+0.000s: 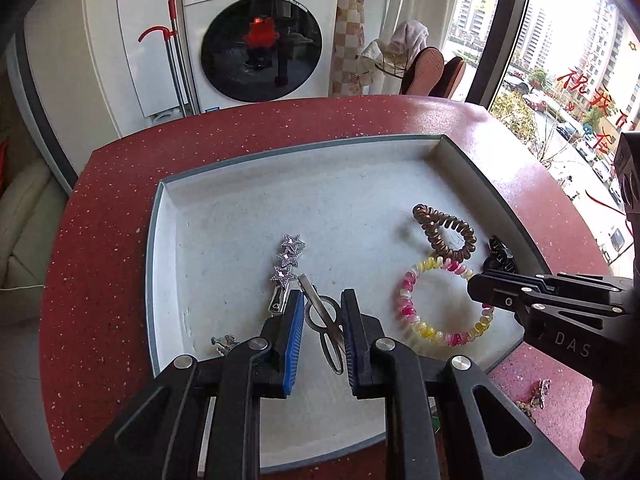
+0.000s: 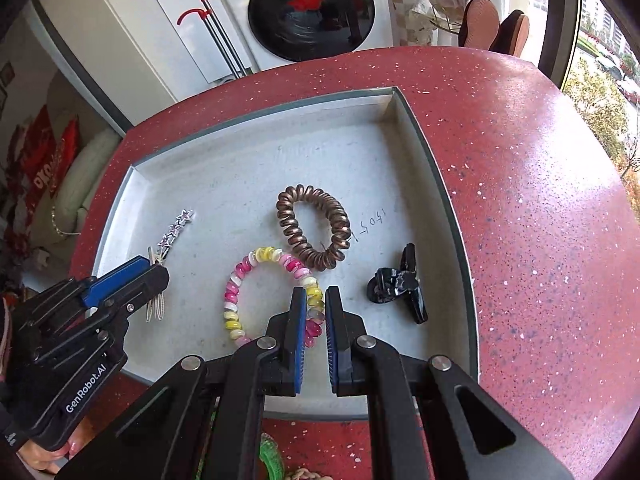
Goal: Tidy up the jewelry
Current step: 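Carry the scissors and beaded bracelet over the tray and lower them, then open both grippers to release the items and withdraw from the tray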
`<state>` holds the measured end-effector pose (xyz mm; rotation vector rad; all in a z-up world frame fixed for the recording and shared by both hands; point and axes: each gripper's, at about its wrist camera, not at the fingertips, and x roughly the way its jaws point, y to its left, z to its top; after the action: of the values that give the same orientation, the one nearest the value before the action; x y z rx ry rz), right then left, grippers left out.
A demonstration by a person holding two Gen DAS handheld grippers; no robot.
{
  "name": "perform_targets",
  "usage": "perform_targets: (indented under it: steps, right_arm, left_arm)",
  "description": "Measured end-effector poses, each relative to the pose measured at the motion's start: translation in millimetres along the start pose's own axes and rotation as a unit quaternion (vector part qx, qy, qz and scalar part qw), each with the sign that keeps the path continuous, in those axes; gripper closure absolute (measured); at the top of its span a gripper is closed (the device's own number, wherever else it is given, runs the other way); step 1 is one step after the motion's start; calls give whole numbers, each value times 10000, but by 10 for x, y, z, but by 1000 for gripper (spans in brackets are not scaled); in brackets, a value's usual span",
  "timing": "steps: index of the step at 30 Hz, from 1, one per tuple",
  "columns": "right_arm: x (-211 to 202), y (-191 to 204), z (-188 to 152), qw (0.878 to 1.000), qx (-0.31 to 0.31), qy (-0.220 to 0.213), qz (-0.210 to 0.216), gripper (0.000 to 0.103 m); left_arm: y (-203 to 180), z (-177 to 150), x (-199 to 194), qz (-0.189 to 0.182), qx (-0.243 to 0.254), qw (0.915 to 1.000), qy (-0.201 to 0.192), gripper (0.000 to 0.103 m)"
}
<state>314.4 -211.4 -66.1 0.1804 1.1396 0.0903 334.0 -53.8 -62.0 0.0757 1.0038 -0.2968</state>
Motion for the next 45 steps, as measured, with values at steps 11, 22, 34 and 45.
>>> perform_targets:
  steps: [11,22,34,45]
  right_arm:
    - [73,66,71,9990,-269,-133,-327,92]
    - [-222,29,99,9989,-85,-453,68,55]
    - [-671,-134,-91,9958,234,-773,422,41]
    - [-1131,-162,-433,9918,71,-1131,594,12]
  left_arm:
    - [-123,-65,175,366,324,9987,143,66]
    - [-172,-90,44,659,514,9964,-168,66]
    - [-149,-73,-278,766,240,9951,-579,0]
    - [-177,-274,-849,840,307,9904,-1056,0]
